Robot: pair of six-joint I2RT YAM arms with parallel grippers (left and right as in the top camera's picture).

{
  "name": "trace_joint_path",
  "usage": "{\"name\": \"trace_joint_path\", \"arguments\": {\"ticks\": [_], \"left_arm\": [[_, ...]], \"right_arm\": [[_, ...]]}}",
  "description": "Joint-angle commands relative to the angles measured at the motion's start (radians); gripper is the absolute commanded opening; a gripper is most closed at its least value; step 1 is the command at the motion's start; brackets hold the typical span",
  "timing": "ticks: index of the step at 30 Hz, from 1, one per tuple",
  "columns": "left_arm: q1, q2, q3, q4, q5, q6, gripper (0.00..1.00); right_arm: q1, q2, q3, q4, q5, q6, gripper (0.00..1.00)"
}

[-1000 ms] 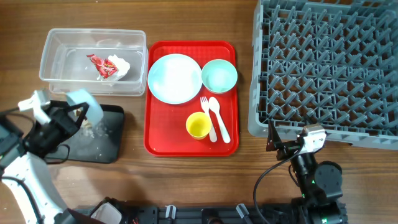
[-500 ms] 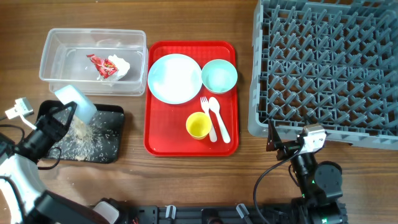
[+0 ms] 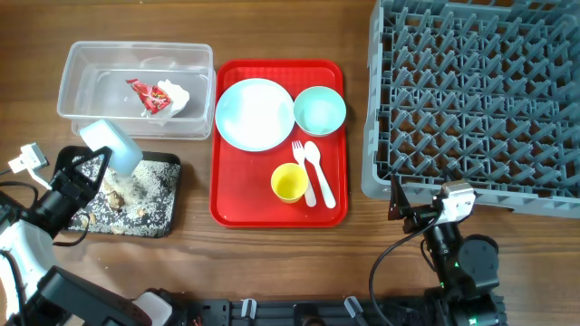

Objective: Sort waste into correct bins and load items into the dishwasher rack
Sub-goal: 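Tilt the blue bowl with the left gripper to dump rice onto black tray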

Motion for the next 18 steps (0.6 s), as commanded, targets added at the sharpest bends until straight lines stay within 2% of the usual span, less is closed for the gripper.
{"name": "trace_joint_path", "arguments": {"ticks": [1,18], "left_arm": [[0.005,0.006,-0.008,-0.002,0.040,0.028,0.04],[0.005,0.006,-0.008,-0.006,0.040,0.016,0.04]], "right_arm": [[-0.004,-0.006,-0.002,0.004,-0.017,-0.010,1.00],[-0.004,-0.006,-0.002,0.004,-0.016,-0.009,1.00]]}}
